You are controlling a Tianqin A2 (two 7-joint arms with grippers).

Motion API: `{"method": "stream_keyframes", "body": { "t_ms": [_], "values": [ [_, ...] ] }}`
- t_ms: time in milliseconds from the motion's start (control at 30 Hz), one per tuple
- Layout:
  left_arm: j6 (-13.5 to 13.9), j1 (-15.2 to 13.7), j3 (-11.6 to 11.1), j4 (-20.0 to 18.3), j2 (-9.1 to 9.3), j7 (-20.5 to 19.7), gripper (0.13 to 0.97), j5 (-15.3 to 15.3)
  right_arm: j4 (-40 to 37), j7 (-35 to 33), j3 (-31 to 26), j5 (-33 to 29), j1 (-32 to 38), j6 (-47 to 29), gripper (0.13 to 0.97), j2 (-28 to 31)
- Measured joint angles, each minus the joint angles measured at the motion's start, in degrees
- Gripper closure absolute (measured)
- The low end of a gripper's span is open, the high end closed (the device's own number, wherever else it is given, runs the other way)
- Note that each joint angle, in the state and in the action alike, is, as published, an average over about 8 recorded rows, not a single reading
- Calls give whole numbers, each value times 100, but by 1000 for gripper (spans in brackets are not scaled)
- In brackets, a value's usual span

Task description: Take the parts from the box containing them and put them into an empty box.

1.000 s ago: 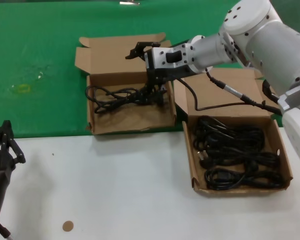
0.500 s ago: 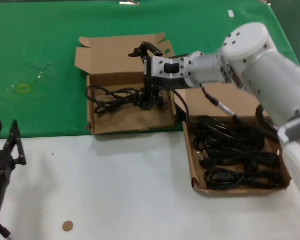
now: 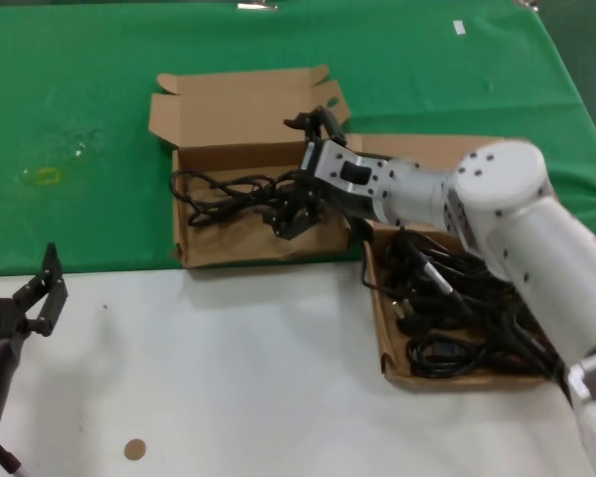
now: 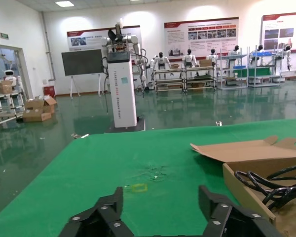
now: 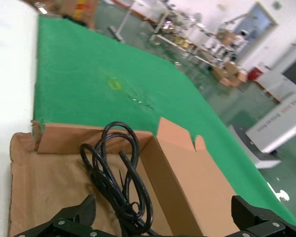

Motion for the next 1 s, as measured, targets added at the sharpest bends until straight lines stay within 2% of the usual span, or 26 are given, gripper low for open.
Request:
{"method": "stream_keyframes", "body": {
  "t_ms": [67,200,467,500,767,1000],
  "values": [
    [0,0,0,0,0,1,596,0,239,114,72,67,-222,131,136,42],
    [0,0,0,0,0,1,596,0,708,337,214,197,-664,387,131,126],
    [0,0,0,0,0,-1,376,-1,1652,786,498,459,-1559,903,129,296],
    [0,0,0,0,0,-1,376,-1,1771,843,534,492,-1672,968,129,317],
    [0,0,0,0,0,-1,224,-1,2717,1293,820,755,-2560,1485,129,485],
    [0,0,0,0,0,-1,164,-1,3544,1684,1069,985,-3340,1934,129,633]
  ]
}}
